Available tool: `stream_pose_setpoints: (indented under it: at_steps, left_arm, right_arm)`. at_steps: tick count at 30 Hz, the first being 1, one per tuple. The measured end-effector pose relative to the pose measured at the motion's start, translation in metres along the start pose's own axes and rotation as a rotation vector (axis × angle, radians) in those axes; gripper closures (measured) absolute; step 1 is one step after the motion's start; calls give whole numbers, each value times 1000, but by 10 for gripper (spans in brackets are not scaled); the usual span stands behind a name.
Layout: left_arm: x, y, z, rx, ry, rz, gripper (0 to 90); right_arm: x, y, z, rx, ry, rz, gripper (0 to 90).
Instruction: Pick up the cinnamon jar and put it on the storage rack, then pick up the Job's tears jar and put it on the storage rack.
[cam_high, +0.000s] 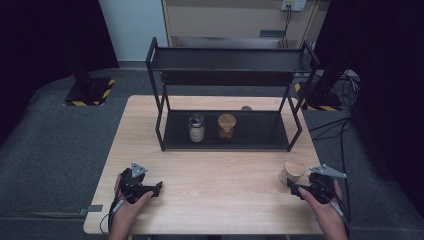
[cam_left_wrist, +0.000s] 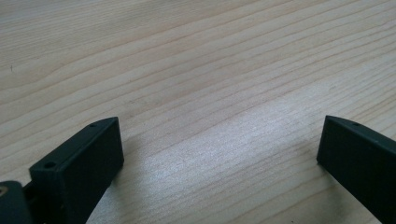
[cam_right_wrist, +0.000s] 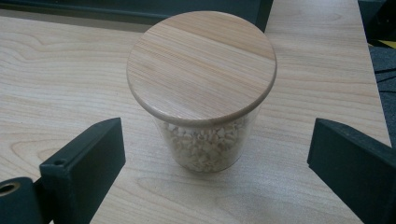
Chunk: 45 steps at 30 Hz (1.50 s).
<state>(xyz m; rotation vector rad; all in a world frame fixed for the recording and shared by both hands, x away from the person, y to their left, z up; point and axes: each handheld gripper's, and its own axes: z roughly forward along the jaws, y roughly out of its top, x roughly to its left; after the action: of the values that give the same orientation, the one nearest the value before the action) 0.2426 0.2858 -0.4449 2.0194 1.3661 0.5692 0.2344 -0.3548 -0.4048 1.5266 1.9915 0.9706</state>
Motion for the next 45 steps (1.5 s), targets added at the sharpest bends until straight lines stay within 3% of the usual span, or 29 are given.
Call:
stream_pose_setpoints:
  at_steps: [29, 45]
  left_arm:
    - [0, 0, 0, 0, -1, 0, 0]
    - [0, 0, 0, 0, -1, 1, 0]
  right_arm:
    - [0, -9, 13, 4, -1, 15, 43]
    - [-3, 0, 22, 12, -8, 15, 55]
